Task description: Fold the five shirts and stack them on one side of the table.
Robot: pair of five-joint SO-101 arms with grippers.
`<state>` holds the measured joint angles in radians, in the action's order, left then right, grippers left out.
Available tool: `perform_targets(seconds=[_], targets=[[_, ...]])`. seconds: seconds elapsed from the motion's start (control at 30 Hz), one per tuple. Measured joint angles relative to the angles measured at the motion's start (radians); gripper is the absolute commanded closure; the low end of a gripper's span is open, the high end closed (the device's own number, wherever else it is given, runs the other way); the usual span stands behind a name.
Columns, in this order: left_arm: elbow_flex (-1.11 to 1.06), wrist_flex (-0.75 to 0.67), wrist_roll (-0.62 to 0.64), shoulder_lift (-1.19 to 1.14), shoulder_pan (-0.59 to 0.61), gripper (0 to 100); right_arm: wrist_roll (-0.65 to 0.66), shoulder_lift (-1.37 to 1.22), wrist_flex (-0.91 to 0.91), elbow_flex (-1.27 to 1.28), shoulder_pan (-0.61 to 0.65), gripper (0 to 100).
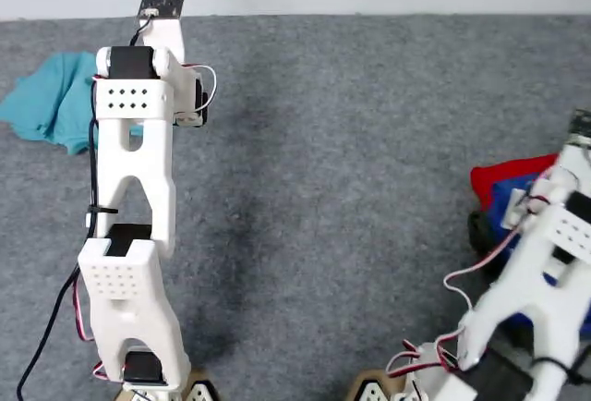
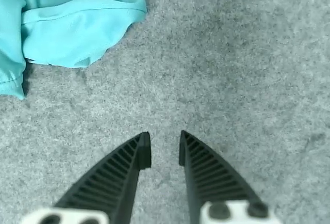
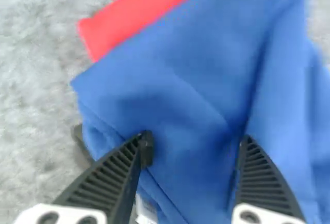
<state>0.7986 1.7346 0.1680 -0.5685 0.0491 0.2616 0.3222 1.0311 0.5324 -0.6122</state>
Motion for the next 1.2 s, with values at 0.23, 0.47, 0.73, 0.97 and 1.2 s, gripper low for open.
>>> perform_targets(seconds=[0.23,0.47,0.73,0.97,1.2], targets=[[0.0,0.0,0.0,0.0,0.0,91,0.043,0.124,0.106,0.0,-0.046,73.5],[0.0,0.0,0.0,0.0,0.0,91,0.064,0.147,0.117,0.011,-0.089,75.0],[0.0,0.0,0.0,0.0,0.0,91,0.074,0.247,0.172,0.012,-0.103,79.2],[0.0,0.0,0.0,0.0,0.0,91,0.029,0.396,0.227,0.012,0.054,74.5],[0.0,0.0,0.0,0.0,0.0,91,0.029,0.404,0.206,0.017,0.023,74.6]])
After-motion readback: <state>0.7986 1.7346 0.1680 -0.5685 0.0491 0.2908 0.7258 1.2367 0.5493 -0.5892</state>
